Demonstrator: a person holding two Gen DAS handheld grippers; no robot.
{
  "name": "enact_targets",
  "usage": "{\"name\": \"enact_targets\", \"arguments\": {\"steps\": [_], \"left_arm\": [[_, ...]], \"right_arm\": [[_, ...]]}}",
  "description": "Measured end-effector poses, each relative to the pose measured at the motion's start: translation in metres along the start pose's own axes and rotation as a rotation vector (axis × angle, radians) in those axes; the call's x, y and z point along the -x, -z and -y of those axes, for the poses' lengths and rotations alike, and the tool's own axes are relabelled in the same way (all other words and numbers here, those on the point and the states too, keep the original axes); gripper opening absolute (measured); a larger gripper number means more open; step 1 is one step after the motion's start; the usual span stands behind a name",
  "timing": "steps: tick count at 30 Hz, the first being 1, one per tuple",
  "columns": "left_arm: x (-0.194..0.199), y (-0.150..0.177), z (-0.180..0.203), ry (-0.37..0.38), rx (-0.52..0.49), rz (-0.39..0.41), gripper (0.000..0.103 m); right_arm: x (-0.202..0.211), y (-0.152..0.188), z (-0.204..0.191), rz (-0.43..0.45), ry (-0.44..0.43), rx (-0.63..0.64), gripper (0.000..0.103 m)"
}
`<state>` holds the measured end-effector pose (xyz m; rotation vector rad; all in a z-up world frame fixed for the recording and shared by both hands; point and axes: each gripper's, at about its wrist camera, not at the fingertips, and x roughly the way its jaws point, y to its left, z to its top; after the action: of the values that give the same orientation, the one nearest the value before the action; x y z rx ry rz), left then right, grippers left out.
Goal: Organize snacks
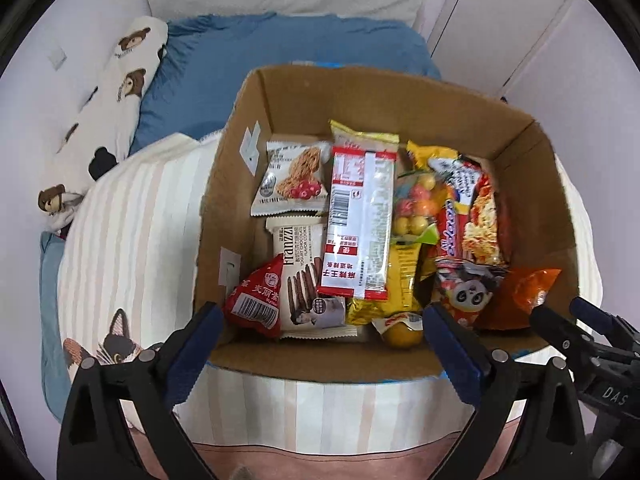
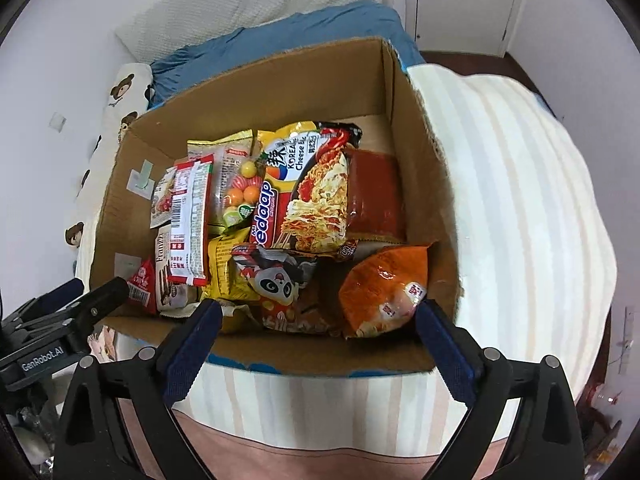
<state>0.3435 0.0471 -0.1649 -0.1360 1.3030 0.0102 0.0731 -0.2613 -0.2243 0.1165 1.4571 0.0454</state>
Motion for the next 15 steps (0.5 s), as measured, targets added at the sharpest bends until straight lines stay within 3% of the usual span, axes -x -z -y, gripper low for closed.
{"name": "enact_targets", "arguments": {"steps": [10, 15], "left_arm": [[0.069, 0.036, 0.013, -0.006, 0.002, 0.158, 0.102], [0.109, 0.072, 0.015, -0.023, 0.010, 0.234, 0.102]], "right_arm": [[0.067, 0.037, -0.006, 0.151, -0.009, 0.027, 0.100], [0.106, 0.068, -0.007, 0.223, -0.024, 0.041, 0.100]]}}
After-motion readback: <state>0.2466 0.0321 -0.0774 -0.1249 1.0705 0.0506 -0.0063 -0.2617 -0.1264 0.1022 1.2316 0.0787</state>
